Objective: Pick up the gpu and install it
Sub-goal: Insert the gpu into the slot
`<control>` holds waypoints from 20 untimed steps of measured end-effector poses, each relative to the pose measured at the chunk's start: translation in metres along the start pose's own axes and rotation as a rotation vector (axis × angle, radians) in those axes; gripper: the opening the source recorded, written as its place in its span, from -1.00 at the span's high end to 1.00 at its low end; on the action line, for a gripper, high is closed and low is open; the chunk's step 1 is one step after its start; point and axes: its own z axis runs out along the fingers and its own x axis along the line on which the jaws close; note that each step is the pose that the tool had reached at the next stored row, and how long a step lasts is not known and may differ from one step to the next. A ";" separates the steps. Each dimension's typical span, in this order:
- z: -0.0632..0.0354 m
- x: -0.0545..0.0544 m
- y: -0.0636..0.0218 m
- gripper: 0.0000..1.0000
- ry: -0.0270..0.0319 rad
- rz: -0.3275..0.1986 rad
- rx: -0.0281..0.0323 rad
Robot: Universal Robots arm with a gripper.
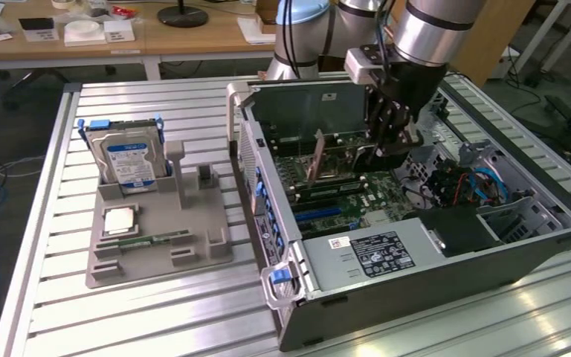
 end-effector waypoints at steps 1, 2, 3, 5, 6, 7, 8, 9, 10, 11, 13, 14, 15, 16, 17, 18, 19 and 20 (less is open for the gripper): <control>0.0006 0.001 0.0004 0.46 -0.0001 0.000 0.0000; 0.0014 0.001 0.0009 0.46 -0.0003 0.000 0.0001; 0.0024 0.001 0.0017 0.46 -0.0005 0.000 0.0001; 0.0136 0.004 0.0193 0.46 -0.0006 0.000 -0.0003; 0.0135 0.005 0.0194 0.46 0.0000 0.000 0.0000; 0.0140 0.005 0.0199 0.46 -0.0003 0.000 0.0001; 0.0141 0.005 0.0202 0.46 -0.0002 0.000 0.0000; 0.0141 0.005 0.0202 0.46 -0.0002 0.000 0.0000; 0.0141 0.005 0.0202 0.46 -0.0001 0.000 0.0000; 0.0141 0.005 0.0202 0.46 -0.0002 0.000 0.0000; 0.0141 0.005 0.0202 0.46 -0.0002 0.000 0.0000; 0.0141 0.005 0.0202 0.46 -0.0002 0.000 0.0000; 0.0141 0.005 0.0202 0.46 -0.0002 0.000 0.0000; 0.0141 0.005 0.0202 0.46 -0.0003 0.000 0.0000; 0.0141 0.005 0.0202 0.46 -0.0003 0.000 0.0000; 0.0141 0.005 0.0202 0.46 -0.0003 0.000 0.0000; 0.0141 0.005 0.0202 0.46 -0.0003 0.000 0.0001; 0.0141 0.005 0.0202 0.46 -0.0003 0.000 0.0000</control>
